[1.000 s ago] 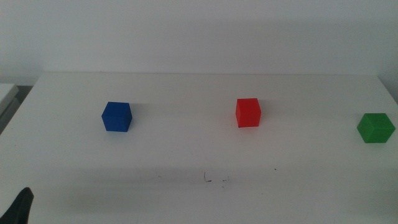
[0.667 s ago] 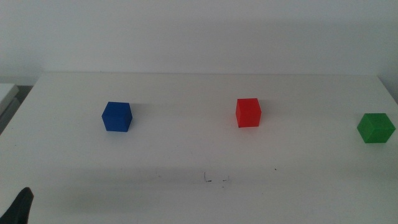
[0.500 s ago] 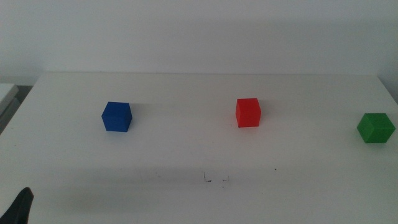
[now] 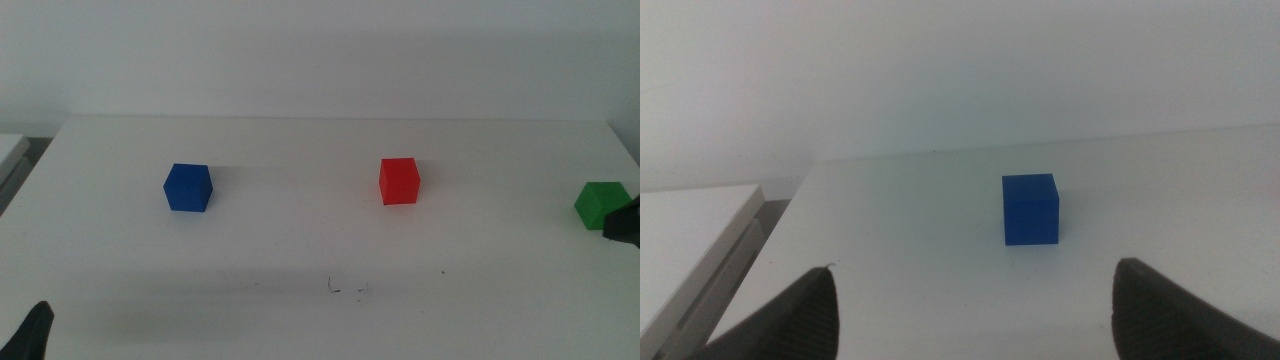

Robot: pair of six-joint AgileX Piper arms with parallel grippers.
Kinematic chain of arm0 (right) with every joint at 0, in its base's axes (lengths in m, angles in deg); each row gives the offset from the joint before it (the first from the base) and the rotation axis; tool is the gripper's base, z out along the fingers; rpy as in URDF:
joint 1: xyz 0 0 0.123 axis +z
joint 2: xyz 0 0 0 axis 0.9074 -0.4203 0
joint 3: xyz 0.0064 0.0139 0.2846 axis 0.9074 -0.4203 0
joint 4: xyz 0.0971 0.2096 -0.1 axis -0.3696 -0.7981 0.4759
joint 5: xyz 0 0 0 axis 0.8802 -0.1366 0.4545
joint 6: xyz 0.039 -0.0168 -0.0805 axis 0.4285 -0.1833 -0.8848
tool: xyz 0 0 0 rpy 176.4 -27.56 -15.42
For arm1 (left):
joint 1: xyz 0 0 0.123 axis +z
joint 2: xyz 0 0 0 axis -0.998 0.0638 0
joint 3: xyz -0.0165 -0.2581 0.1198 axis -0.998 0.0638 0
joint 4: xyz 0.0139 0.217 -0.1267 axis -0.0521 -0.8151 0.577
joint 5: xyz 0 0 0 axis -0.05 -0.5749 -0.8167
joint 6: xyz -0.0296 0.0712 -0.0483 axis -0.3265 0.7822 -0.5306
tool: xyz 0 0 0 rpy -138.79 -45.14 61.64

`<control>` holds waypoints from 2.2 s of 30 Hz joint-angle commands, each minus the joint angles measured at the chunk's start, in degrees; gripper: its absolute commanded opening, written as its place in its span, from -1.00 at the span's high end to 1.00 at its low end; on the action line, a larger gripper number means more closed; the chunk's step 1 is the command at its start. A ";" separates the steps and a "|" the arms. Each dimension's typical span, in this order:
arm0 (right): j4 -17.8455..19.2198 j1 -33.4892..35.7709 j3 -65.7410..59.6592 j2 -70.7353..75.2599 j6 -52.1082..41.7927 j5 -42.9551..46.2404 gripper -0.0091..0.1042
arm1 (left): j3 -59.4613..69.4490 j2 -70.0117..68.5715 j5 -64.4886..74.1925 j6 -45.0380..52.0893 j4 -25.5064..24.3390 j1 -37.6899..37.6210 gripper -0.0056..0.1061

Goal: Stack red cubes first, then green, then blue cubes in a specific spot.

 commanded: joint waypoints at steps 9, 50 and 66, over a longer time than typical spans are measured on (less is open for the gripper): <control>0.51 10.07 13.65 -17.06 -7.98 0.83 -0.64 | 0.03 -0.21 -0.79 -0.16 0.28 0.06 -0.78; 18.11 23.49 72.29 -80.41 12.19 -7.58 -0.47 | 0.03 -0.21 -0.79 -0.16 0.28 0.06 -0.78; 18.45 23.91 72.29 -77.03 18.04 -12.85 0.85 | 0.03 -0.21 -0.79 -0.16 0.28 0.06 -0.78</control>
